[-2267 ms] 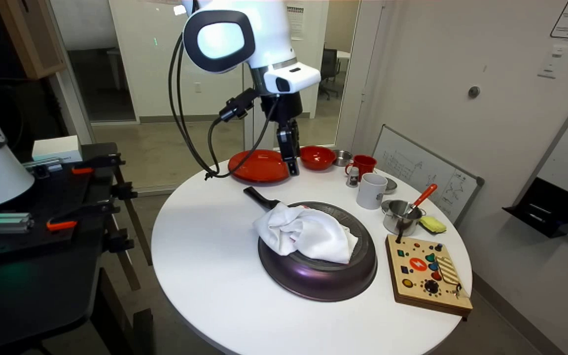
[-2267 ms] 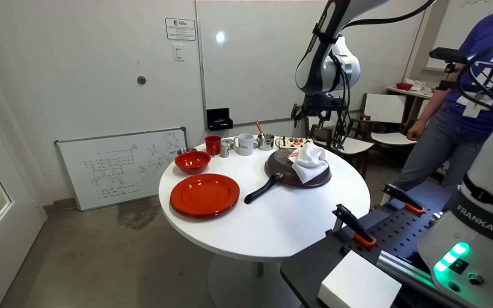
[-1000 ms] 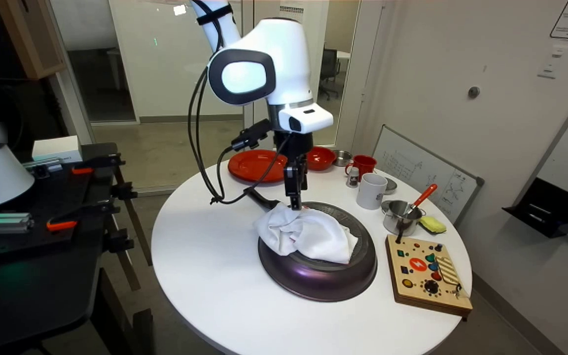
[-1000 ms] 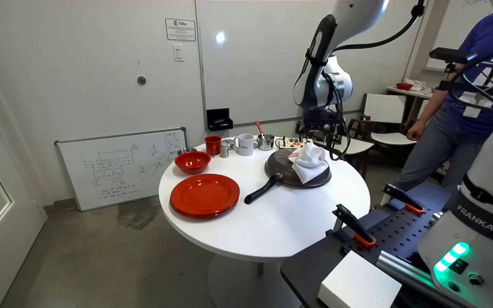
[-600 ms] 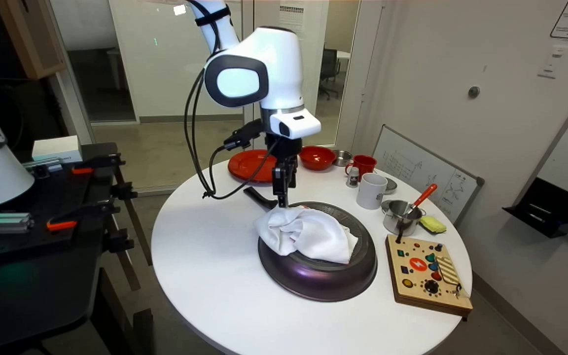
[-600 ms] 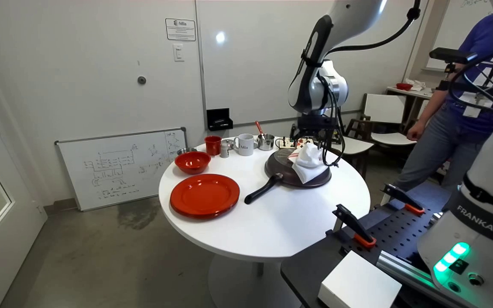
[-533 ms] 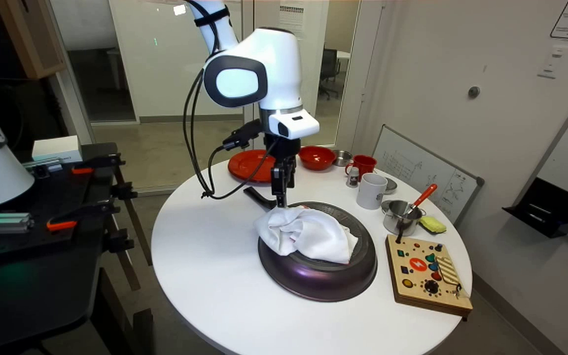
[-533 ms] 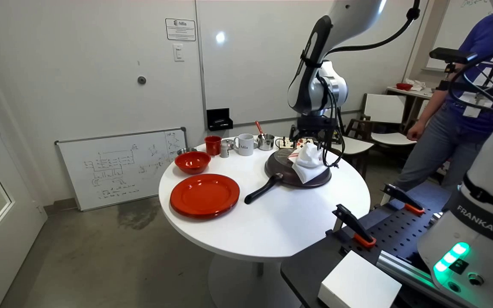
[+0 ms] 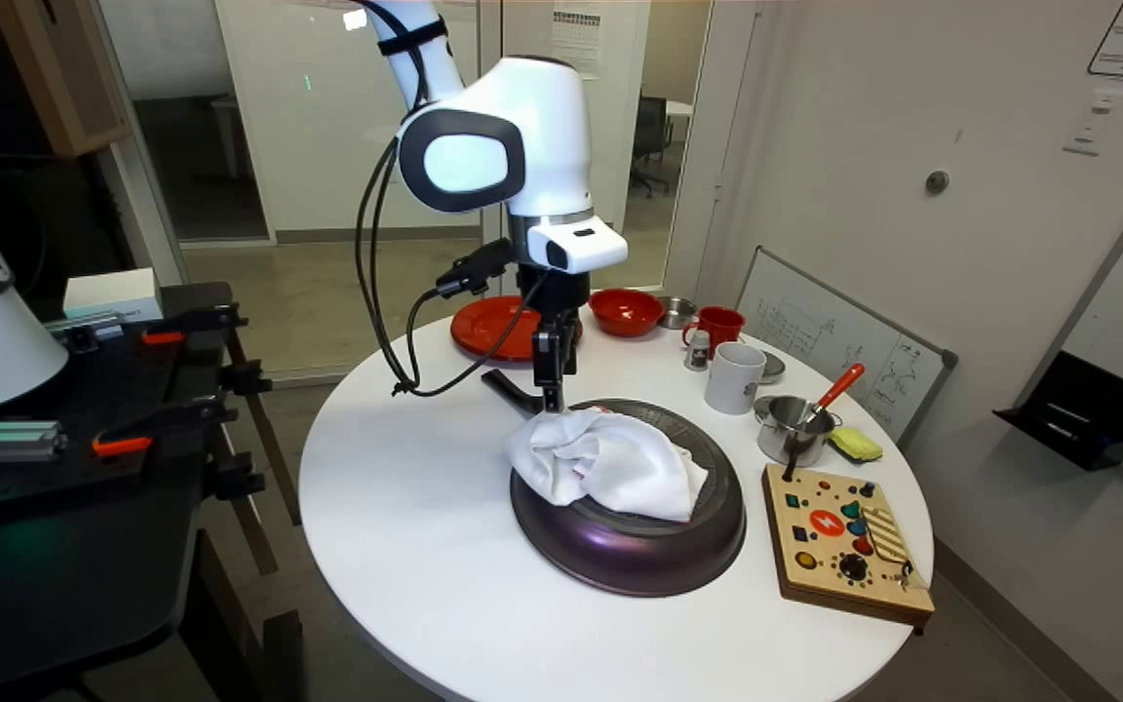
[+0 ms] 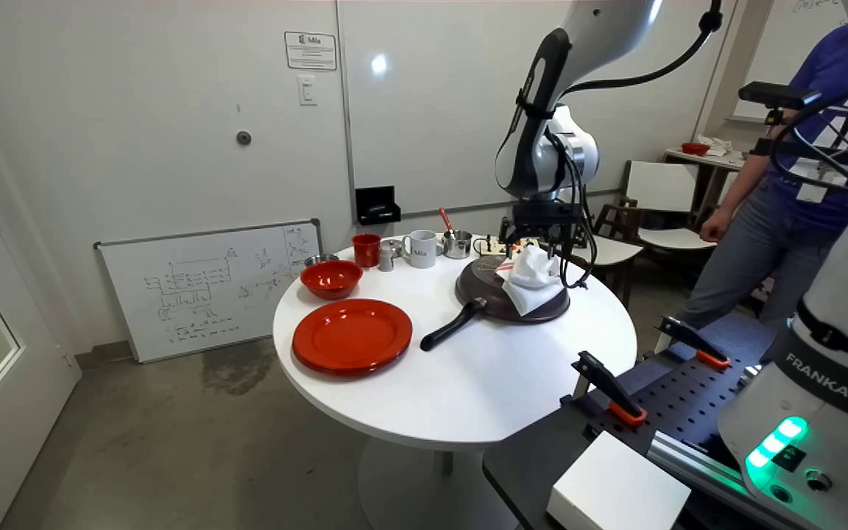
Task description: Unfold the towel
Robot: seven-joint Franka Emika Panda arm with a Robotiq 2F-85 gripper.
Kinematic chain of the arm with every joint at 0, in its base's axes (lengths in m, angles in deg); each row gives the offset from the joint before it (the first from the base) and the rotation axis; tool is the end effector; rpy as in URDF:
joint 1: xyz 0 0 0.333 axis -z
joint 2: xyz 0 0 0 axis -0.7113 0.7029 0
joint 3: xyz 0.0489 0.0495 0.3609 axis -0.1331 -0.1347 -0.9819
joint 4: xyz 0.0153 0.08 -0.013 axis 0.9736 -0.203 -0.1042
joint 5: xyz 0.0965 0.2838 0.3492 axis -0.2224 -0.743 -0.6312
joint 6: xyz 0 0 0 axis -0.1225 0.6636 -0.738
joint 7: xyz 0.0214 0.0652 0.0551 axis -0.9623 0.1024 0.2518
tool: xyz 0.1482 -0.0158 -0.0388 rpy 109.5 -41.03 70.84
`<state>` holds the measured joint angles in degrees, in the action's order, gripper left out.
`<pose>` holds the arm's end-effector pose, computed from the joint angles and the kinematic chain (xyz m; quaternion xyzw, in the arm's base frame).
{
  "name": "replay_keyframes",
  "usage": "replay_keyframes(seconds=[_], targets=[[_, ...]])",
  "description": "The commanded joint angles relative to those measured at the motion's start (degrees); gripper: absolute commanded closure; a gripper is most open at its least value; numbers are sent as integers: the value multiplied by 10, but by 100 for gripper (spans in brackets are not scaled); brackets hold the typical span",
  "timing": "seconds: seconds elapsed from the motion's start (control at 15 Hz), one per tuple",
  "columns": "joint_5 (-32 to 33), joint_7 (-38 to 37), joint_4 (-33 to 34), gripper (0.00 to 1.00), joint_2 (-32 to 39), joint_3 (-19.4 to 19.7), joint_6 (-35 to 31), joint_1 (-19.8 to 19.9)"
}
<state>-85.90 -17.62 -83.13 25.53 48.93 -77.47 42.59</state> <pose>0.5986 -0.1562 0.0483 0.9495 -0.3016 0.0638 0.0589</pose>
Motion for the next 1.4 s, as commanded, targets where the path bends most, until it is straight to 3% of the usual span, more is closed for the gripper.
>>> replay_keyframes(seconds=[0.0,0.4,0.47,0.53,0.6,0.87,1.33], targets=[[3,-6,-4,0,-2,3,4,-6],[4,-3,-5,0,-2,3,2,-5],[0,0,-5,0,-2,-5,-3,1],[-20,17,-7,0,-8,-40,-13,31],[-5,1,1,0,0,-9,-1,6],[-13,5,1,0,0,-30,-5,22],[-11,-12,8,0,25,-17,-23,4]])
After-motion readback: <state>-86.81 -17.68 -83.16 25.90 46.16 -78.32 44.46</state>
